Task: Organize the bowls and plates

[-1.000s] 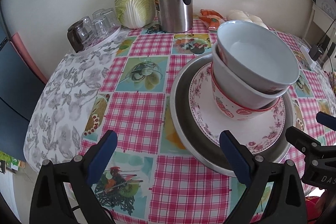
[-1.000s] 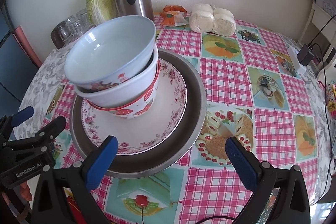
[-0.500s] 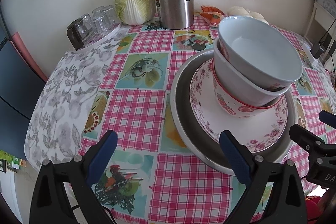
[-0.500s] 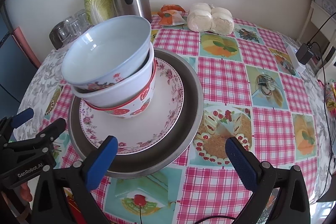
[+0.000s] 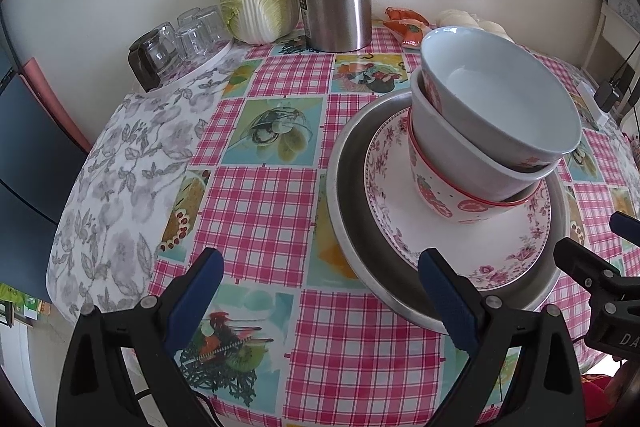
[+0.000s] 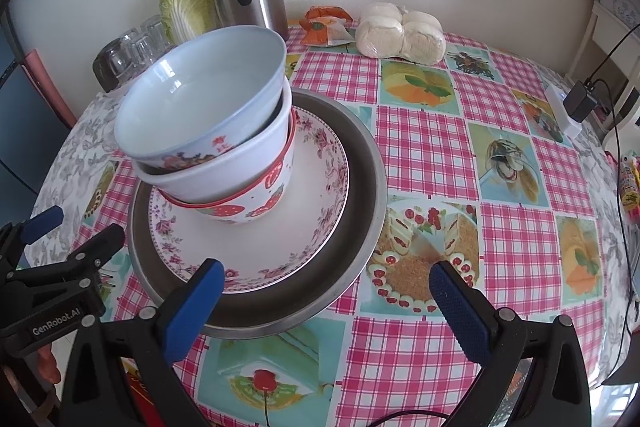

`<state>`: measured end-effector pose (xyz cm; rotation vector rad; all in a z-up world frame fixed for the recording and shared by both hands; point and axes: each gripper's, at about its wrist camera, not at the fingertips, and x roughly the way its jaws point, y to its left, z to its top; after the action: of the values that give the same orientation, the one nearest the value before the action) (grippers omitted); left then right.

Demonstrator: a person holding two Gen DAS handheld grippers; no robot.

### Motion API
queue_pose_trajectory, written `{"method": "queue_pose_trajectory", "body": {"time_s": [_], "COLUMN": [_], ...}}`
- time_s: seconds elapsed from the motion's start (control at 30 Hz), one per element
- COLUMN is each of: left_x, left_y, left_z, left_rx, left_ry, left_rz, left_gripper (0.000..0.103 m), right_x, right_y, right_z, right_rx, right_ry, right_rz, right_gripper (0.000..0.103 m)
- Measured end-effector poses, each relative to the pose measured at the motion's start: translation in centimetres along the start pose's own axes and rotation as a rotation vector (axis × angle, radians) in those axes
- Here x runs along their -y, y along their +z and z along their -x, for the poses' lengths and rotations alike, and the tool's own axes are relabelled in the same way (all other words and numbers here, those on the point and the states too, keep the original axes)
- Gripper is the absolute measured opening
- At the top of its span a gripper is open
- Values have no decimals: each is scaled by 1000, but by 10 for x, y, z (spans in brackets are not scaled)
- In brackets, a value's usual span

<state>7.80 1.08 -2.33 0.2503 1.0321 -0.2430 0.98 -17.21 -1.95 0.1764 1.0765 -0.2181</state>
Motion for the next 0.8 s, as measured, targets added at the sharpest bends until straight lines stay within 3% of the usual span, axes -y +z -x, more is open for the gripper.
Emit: {"method": "queue_pose_trajectory", "body": {"time_s": [0.8], "left_x": [-2], "left_y": [0], "left_z": [-2], "left_rx": [-9], "left_ry": [3], "left_rz": [10], "left_gripper": [98], "right_x": [0], "right_y": [-1], "right_z": [-4], "right_rx": [-12], "right_ry": [-4], "right_rz": [4], "right_gripper": [103]}}
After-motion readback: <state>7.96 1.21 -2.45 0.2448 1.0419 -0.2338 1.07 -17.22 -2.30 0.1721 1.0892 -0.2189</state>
